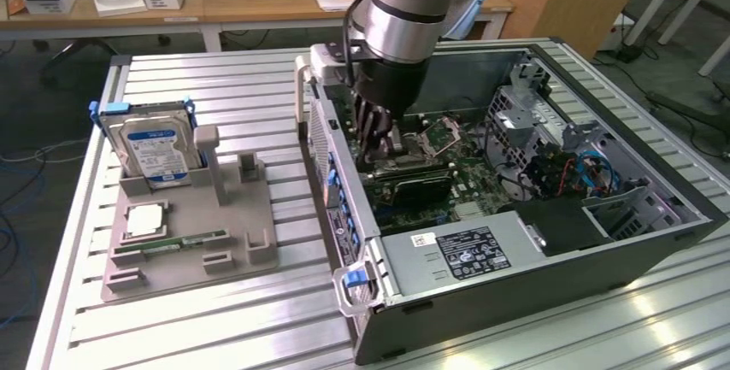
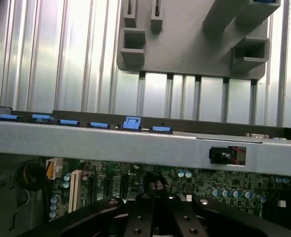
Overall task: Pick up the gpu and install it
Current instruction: 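Press down on the gpu until it lock into place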
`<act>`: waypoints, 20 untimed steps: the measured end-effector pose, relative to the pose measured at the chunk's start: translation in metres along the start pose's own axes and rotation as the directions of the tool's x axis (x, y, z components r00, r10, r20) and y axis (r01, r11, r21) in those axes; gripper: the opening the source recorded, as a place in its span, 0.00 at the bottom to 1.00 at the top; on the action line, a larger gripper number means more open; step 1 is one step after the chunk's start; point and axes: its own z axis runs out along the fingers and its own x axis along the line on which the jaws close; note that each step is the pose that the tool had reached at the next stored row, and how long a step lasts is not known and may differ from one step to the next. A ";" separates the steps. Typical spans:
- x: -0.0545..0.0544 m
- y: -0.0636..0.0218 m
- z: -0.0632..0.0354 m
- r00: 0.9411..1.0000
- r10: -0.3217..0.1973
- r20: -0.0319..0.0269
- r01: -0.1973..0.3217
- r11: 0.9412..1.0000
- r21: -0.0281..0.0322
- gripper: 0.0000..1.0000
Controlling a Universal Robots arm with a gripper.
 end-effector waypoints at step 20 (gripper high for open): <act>-0.001 0.0141 0.0013 1.000 -0.011 -0.005 0.011 1.000 0.015 0.10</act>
